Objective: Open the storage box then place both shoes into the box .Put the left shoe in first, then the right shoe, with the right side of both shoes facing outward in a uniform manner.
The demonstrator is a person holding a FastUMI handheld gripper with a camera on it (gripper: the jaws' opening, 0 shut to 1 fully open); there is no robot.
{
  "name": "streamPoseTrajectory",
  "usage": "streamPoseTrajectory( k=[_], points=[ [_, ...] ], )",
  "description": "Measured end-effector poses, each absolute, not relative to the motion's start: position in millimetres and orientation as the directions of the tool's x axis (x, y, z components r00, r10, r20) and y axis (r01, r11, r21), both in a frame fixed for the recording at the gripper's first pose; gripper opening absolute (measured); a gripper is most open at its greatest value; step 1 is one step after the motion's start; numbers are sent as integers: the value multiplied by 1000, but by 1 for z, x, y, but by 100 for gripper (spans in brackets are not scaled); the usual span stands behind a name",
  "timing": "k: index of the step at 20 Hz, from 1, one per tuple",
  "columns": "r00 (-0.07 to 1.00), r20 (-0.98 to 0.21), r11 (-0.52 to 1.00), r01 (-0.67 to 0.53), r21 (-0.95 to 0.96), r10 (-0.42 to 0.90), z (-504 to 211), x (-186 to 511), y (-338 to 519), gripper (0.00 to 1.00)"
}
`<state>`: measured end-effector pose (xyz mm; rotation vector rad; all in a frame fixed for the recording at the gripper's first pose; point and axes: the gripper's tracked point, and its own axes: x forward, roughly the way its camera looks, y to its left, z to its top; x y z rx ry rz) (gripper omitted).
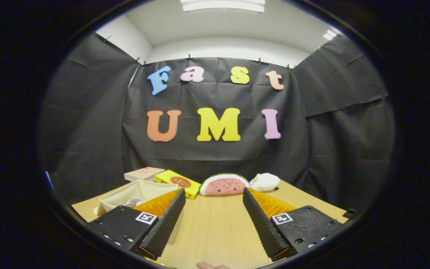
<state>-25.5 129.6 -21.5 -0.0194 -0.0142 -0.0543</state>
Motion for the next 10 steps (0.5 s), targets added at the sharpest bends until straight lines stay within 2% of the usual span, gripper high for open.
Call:
streamPoseTrajectory(
  k=[10],
  points=[
    [997,24,997,71,-12,-71,-11,-31,72,95]
  ],
)
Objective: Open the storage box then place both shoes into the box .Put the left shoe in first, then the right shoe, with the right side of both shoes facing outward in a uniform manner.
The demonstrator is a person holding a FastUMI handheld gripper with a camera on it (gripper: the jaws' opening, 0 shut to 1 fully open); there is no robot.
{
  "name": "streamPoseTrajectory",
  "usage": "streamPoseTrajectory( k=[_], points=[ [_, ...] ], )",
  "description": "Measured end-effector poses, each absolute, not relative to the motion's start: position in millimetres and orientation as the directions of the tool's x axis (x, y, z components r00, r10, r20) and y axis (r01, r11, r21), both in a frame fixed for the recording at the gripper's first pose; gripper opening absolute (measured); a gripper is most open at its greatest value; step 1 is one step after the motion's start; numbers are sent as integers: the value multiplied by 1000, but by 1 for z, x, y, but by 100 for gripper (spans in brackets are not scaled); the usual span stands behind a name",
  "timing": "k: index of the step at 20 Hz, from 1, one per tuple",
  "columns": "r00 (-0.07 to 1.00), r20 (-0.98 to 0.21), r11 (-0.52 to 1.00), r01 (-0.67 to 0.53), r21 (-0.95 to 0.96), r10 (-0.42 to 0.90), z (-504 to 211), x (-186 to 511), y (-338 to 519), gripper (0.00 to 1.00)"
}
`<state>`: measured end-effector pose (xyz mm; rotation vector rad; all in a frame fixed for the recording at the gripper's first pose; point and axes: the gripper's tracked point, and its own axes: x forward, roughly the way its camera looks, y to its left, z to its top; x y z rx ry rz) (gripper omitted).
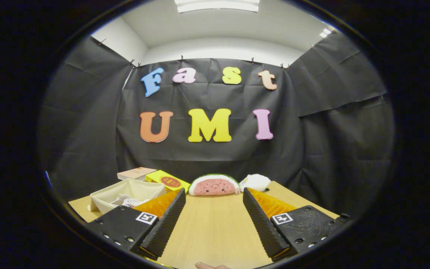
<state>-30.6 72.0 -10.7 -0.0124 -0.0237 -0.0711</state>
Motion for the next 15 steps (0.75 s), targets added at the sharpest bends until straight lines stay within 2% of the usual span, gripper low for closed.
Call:
streamPoseTrajectory(
  k=[15],
  points=[
    [996,29,996,89,-6,-89,-11,-27,58,94]
  ],
)
